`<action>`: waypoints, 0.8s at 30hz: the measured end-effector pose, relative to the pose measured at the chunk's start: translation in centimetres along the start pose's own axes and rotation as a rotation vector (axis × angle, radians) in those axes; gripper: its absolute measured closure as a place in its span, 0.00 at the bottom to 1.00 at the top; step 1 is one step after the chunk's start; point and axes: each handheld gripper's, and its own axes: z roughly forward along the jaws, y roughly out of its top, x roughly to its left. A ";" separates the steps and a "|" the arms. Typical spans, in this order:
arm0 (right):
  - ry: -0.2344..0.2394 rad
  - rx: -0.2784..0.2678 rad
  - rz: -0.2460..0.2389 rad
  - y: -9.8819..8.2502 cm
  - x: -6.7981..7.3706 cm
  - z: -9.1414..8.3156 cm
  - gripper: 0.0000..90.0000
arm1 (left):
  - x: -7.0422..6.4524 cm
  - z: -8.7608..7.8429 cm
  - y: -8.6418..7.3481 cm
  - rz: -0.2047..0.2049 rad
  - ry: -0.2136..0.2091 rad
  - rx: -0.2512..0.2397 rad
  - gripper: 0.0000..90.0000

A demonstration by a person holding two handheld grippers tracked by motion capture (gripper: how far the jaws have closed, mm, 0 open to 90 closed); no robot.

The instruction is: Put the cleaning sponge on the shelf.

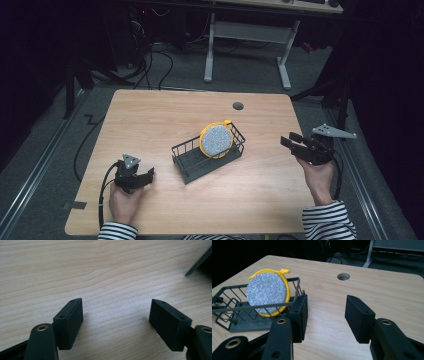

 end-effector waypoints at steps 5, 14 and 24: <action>-0.003 0.002 0.005 -1.0 0.1 -0.4 0.59 | 0.0 0.0 0.0 0.000 0.001 -0.001 0.31; -0.020 0.004 0.031 -3.5 -0.2 -1.1 0.59 | 0.0 0.0 0.0 0.003 -0.002 0.003 0.30; -0.028 0.008 0.070 -5.7 -0.6 -0.7 0.59 | 0.0 0.0 0.0 0.004 -0.002 0.004 0.30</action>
